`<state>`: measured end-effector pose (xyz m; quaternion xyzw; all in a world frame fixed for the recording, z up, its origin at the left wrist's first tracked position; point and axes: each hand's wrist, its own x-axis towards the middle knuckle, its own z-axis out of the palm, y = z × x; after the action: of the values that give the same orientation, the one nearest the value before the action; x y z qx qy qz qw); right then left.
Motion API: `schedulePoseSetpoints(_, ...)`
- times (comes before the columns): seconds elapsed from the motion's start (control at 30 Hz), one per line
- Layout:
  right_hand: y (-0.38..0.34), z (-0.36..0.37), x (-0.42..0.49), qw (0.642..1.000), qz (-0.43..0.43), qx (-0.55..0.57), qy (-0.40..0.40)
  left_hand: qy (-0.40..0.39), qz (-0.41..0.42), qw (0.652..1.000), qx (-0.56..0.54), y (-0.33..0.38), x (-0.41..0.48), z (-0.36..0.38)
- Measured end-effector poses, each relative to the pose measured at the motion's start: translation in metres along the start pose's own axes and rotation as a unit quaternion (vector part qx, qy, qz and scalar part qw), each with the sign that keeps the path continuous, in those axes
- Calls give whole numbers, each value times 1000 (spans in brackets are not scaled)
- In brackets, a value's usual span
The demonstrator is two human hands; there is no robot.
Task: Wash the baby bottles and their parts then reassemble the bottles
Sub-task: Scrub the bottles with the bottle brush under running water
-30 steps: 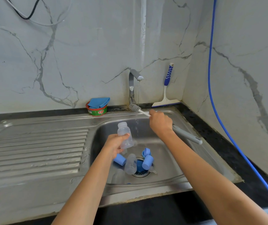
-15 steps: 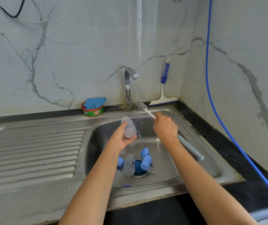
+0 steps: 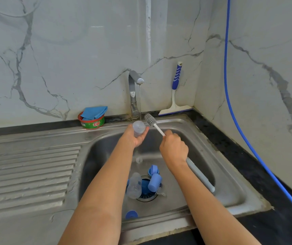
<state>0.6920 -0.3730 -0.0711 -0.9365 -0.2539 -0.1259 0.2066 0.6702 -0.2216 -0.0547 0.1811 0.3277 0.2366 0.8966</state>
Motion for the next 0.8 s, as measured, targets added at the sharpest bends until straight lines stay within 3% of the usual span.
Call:
schedulePoseSetpoints(0.2, 6, -1, 7, 999, 31, 6, -7, -12, -3, 999, 35, 7, 10, 17)
schedulePoseSetpoints(0.4, 5, -1, 7, 999, 30, 10, -18, -14, -1, 987, 160, -1, -8, 6)
schedulePoseSetpoints(0.7, 3, -5, 5, 999, 26, 30, -12, -72, 26, 996, 46, -4, -13, -38)
schedulePoseSetpoints(0.8, 5, -7, 6, 999, 28, 41, -12, -58, 24, 997, 36, -6, -11, -45)
